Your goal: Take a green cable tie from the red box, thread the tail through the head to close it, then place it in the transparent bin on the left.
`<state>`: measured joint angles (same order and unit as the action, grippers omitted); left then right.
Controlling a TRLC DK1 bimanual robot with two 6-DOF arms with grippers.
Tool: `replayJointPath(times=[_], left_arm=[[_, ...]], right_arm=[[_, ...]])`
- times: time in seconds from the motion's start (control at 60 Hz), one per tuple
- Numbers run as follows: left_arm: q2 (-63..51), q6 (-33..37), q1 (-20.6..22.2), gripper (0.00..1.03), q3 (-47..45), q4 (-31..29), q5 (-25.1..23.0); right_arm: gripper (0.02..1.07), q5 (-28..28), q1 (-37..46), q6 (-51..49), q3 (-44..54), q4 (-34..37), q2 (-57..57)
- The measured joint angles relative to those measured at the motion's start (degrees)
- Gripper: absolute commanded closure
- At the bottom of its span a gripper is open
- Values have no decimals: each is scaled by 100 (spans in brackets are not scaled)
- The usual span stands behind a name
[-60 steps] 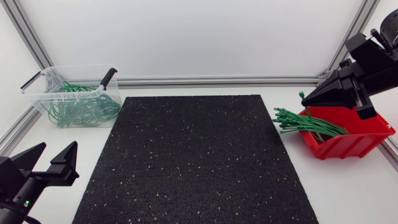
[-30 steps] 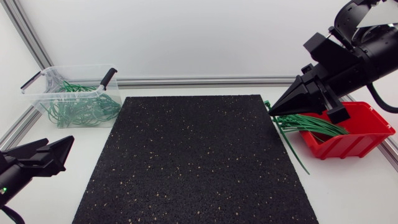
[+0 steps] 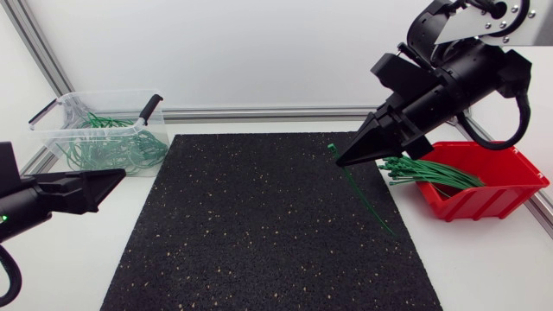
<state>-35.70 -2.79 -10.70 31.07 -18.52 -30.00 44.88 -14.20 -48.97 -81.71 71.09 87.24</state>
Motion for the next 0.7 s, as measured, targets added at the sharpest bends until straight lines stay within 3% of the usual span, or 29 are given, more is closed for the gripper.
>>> replayJointPath(times=[0.15, 0.233, 0.467, 0.7], left_arm=[[-791, 584, 251, 5, 516, -393, -17], [-1156, 765, 601, 6, 658, -393, -22], [-1574, 863, 1419, 10, 881, -243, -409], [-2328, 863, 1836, 5, 1204, 92, -933]], right_arm=[[101, 267, -195, 199, -15, -87, 63], [101, 378, -334, 341, -15, -240, 74], [101, 785, -527, 553, -15, -457, 433], [101, 1056, -575, 577, 243, -925, 623]])
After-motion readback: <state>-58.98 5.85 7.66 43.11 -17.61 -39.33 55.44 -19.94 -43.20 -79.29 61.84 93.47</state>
